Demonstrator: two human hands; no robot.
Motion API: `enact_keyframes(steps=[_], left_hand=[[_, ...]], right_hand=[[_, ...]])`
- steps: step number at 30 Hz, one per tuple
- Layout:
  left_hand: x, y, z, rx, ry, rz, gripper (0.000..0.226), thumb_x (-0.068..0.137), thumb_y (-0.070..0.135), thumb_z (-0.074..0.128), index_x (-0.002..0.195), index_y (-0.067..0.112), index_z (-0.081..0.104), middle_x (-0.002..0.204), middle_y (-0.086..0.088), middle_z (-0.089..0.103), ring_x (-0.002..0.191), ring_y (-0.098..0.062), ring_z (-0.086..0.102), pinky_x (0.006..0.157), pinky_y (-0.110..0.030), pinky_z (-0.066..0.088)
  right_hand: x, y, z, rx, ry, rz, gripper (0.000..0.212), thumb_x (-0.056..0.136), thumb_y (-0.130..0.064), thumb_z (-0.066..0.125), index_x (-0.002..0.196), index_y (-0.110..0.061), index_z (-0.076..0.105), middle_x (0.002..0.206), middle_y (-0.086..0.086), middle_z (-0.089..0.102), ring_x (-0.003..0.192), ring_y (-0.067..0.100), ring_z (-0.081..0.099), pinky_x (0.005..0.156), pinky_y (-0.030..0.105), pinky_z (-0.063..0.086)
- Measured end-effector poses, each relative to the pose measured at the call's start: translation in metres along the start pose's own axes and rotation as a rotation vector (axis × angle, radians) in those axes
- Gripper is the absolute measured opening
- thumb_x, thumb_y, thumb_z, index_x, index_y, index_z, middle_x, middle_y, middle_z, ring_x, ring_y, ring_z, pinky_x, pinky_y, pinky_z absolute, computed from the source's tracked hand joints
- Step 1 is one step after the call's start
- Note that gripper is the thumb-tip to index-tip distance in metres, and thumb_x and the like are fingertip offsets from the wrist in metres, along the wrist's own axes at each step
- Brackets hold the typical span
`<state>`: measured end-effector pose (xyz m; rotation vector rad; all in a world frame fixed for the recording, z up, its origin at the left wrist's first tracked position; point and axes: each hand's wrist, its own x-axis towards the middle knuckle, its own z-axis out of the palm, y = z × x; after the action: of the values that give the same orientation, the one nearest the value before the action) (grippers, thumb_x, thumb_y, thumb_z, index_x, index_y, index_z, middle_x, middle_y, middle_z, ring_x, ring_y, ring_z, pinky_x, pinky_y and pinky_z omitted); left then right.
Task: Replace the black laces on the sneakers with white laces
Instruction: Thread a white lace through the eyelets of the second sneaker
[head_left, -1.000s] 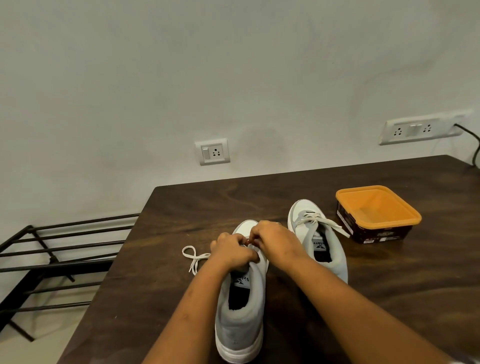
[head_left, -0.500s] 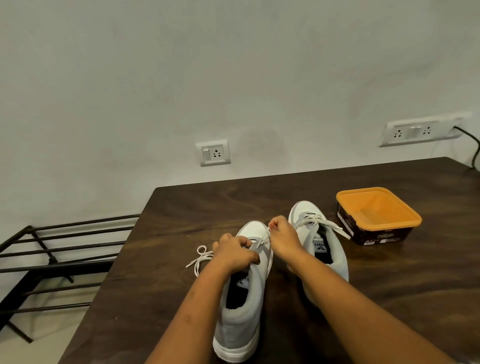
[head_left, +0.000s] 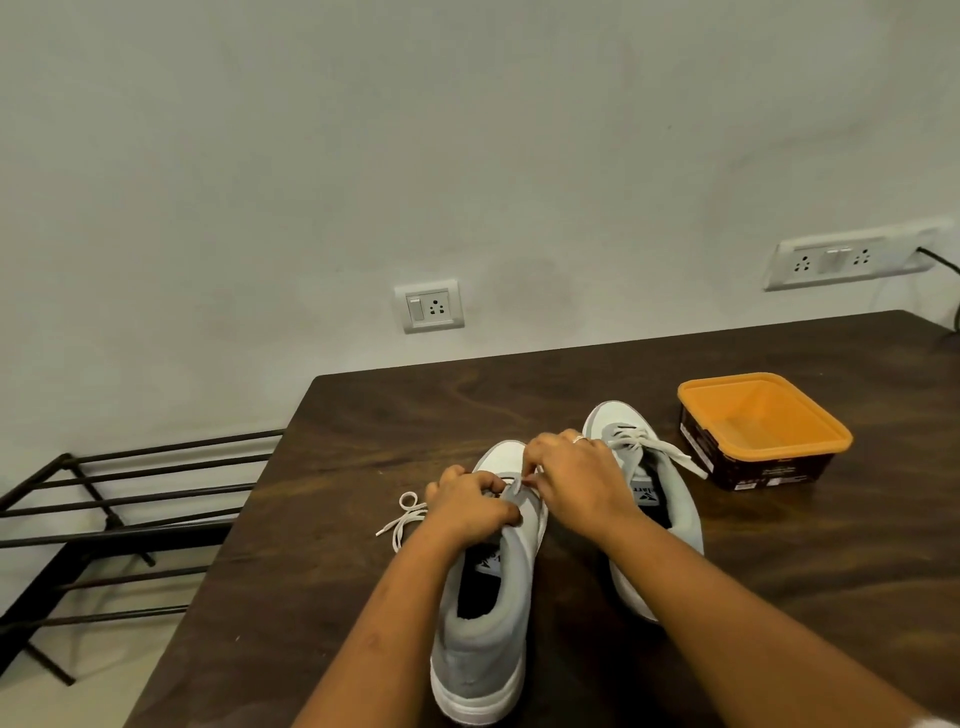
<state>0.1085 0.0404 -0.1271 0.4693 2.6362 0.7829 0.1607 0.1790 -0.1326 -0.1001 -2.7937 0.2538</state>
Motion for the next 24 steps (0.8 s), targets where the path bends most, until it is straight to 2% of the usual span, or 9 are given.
enact_keyframes(steps=[2,5,7,9,10,13,16,19,24], left_hand=[[0.001,-0.003,-0.002,-0.009,0.015,-0.004,0.037,0.078,0.034,0.068,0.113,0.029,0.062,0.133,-0.005,0.037,0.127,-0.028,0.030,0.103,-0.031,0.027],[0.001,-0.003,-0.003,-0.029,0.005,0.000,0.032,0.078,0.033,0.068,0.110,0.032,0.062,0.132,-0.005,0.038,0.127,-0.028,0.030,0.105,-0.031,0.027],[0.000,-0.001,-0.001,-0.033,-0.006,0.016,0.035,0.078,0.033,0.068,0.113,0.032,0.062,0.135,-0.005,0.037,0.128,-0.028,0.028,0.106,-0.031,0.026],[0.000,0.001,0.001,-0.016,0.015,0.035,0.039,0.078,0.031,0.069,0.116,0.030,0.062,0.140,-0.005,0.033,0.131,-0.027,0.025,0.106,-0.028,0.025],[0.000,0.002,0.001,-0.006,0.024,0.041,0.041,0.078,0.030,0.069,0.118,0.028,0.061,0.142,-0.005,0.031,0.132,-0.027,0.024,0.105,-0.027,0.025],[0.000,0.004,0.002,-0.001,0.030,0.037,0.042,0.078,0.029,0.068,0.119,0.027,0.061,0.142,-0.005,0.031,0.132,-0.027,0.023,0.104,-0.026,0.025],[0.000,0.004,0.002,-0.001,0.030,0.028,0.040,0.077,0.030,0.069,0.116,0.027,0.062,0.140,-0.005,0.033,0.131,-0.027,0.025,0.102,-0.027,0.027],[0.001,0.004,0.002,0.005,0.025,0.021,0.041,0.076,0.031,0.070,0.116,0.027,0.062,0.138,-0.005,0.034,0.131,-0.026,0.026,0.102,-0.028,0.027],[0.001,0.003,0.002,0.005,0.016,0.023,0.042,0.076,0.032,0.070,0.117,0.028,0.062,0.134,-0.005,0.037,0.128,-0.026,0.028,0.100,-0.029,0.028]], right_hand=[[0.005,0.004,0.000,0.228,0.129,0.225,0.007,0.096,-0.023,0.051,0.092,-0.022,0.056,0.096,-0.004,0.062,0.090,0.019,0.056,0.077,0.034,0.046],[0.015,0.011,-0.005,0.907,0.305,0.744,0.010,0.099,-0.016,0.048,0.090,-0.014,0.052,0.084,0.005,0.057,0.075,0.018,0.053,0.066,0.032,0.043],[0.017,0.012,-0.004,1.149,0.287,0.901,0.013,0.099,-0.013,0.043,0.090,-0.014,0.053,0.090,0.011,0.059,0.071,0.017,0.049,0.065,0.031,0.041],[0.017,0.007,-0.004,1.131,0.242,0.830,0.009,0.098,-0.011,0.044,0.099,-0.014,0.052,0.102,0.011,0.061,0.079,0.016,0.052,0.071,0.030,0.041],[0.015,0.004,-0.007,1.026,0.236,0.711,0.011,0.096,-0.008,0.047,0.105,-0.015,0.050,0.108,0.010,0.060,0.087,0.017,0.053,0.076,0.030,0.042],[0.010,0.003,-0.015,0.463,0.196,0.262,0.043,0.085,-0.002,0.053,0.124,-0.020,0.048,0.125,-0.001,0.052,0.115,0.019,0.045,0.095,0.037,0.039],[0.004,0.000,-0.017,0.176,-0.094,0.031,0.036,0.084,-0.017,0.059,0.116,-0.032,0.057,0.127,-0.011,0.051,0.122,0.015,0.039,0.099,0.037,0.028],[0.002,0.000,-0.011,0.032,-0.256,-0.042,0.018,0.086,-0.032,0.063,0.104,-0.031,0.064,0.111,-0.009,0.063,0.111,0.015,0.052,0.096,0.036,0.029],[0.002,-0.001,-0.005,-0.055,-0.196,-0.056,0.006,0.093,-0.028,0.054,0.092,-0.028,0.060,0.098,-0.005,0.066,0.099,0.019,0.059,0.088,0.036,0.033]])
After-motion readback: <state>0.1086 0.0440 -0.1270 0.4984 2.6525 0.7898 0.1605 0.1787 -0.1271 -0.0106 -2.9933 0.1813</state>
